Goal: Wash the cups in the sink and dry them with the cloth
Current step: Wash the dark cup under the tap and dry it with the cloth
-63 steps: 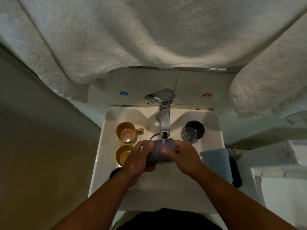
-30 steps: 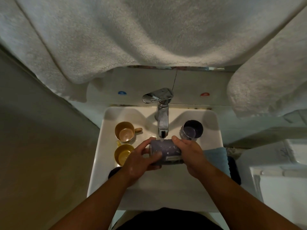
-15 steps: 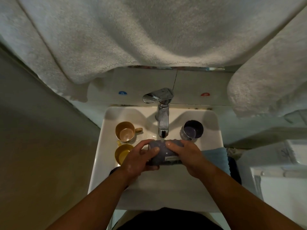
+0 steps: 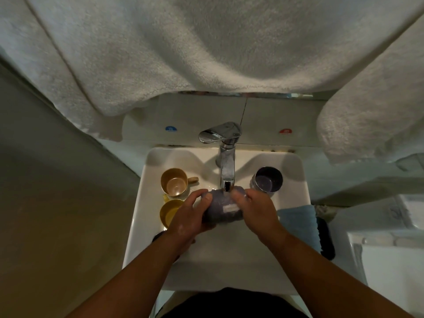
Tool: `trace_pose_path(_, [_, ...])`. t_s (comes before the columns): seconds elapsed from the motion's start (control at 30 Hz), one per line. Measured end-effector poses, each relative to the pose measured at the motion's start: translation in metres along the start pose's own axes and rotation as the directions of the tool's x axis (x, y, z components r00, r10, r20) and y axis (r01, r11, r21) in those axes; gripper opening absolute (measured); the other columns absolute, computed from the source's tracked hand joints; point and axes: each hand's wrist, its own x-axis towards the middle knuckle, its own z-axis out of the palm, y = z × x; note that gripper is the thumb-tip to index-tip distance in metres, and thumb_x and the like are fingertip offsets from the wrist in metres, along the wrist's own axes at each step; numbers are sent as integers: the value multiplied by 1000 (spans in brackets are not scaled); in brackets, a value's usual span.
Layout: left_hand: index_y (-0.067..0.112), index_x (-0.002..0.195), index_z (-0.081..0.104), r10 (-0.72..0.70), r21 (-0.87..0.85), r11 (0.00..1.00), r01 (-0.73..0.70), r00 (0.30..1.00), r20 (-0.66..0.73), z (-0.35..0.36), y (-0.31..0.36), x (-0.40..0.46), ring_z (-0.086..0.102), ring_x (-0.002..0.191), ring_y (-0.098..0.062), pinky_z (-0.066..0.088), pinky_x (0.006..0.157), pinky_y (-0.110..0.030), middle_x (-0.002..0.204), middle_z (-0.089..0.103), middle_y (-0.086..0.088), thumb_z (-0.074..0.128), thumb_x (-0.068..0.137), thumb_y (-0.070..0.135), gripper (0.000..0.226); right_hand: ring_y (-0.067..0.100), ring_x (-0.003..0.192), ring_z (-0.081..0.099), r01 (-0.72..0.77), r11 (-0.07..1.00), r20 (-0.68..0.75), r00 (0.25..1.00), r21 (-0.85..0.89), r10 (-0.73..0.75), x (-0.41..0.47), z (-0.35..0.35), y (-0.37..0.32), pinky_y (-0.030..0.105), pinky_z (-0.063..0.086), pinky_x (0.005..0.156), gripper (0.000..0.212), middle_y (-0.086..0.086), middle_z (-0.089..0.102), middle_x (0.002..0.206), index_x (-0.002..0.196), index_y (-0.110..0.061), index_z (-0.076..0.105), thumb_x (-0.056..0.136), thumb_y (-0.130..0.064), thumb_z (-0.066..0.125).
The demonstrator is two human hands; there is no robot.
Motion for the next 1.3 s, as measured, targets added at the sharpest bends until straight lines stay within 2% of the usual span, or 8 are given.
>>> trace_pose_path(0.2, [36, 132, 50, 47, 160, 986, -56, 997, 59, -7, -8, -1, 70, 102, -24, 63, 76, -34, 117, 67, -7, 77, 82, 36, 57, 11, 74, 64, 68, 997, 124, 990, 22, -70, -3, -1, -3, 19, 52, 61, 24, -5, 66, 82, 88, -21, 65, 82, -41, 77])
trace_pose_path(0.33, [34, 133, 50, 56, 134, 989, -66, 996, 76, -10, -7, 1, 70, 103, -29, 63, 81, -42, 123, 65, -11, 78, 77, 39, 63, 18, 67, 59, 51, 995, 4, 999, -86, -51, 4, -6, -5, 16, 41, 55, 34, -1, 63, 70, 73, -16, 64, 101, -33, 54])
trace_pose_path(0.5, [40, 140, 47, 89, 139, 986, -97, 994, 63, -19, -8, 2, 71, 104, -28, 61, 87, -50, 122, 66, -13, 73, 80, 44, 66, 9, 77, 70, 91, 987, 272, 954, 130, -124, -7, -12, -2, 18, 53, 66, 8, -3, 73, 84, 95, -16, 70, 90, -20, 74])
trace_pose_path(0.7, [36, 142, 48, 90, 63, 994, -94, 994, 58, -19, -5, 2, 67, 110, -30, 60, 90, -50, 127, 62, -9, 68, 94, 23, 53, 31, 79, 67, 11, 987, 188, 981, 158, -41, 2, -10, 3, 47, 55, 74, 32, 13, 71, 82, 84, -8, 72, 101, -29, 56])
trace_pose_path(0.8, [34, 140, 51, 83, 10, 996, -84, 994, 70, -23, -3, 1, 66, 112, -31, 58, 92, -53, 128, 61, -7, 67, 94, 17, 52, 22, 84, 71, 86, 984, 313, 940, 157, -133, -2, -14, 4, 38, 59, 78, 10, 7, 74, 90, 96, -12, 73, 94, -20, 67])
trace_pose_path(1.07, [35, 135, 53, 95, 26, 995, -99, 988, 122, -29, -3, 1, 65, 114, -29, 59, 91, -50, 133, 58, -6, 73, 89, 12, 56, 20, 87, 72, -22, 964, 341, 937, 266, -73, -6, -18, -1, 30, 59, 78, 8, 8, 75, 91, 95, -12, 73, 95, -11, 65])
trace_pose_path(1.2, [37, 136, 51, 115, 97, 987, -129, 983, 140, -27, -5, 0, 65, 114, -30, 60, 90, -51, 134, 57, -6, 76, 88, 13, 60, 27, 84, 73, -152, 938, 208, 974, 311, 89, -1, -10, -2, 42, 61, 77, 33, 12, 75, 87, 89, -6, 73, 100, -34, 58])
trace_pose_path(1.3, [37, 136, 51, 155, 128, 977, -169, 981, 113, -26, -8, 0, 65, 115, -26, 61, 89, -47, 134, 58, -3, 76, 88, 9, 61, 15, 71, 70, -92, 960, 229, 973, 263, 31, -4, -9, -5, 33, 58, 66, 13, 1, 73, 76, 81, -12, 70, 90, -21, 73])
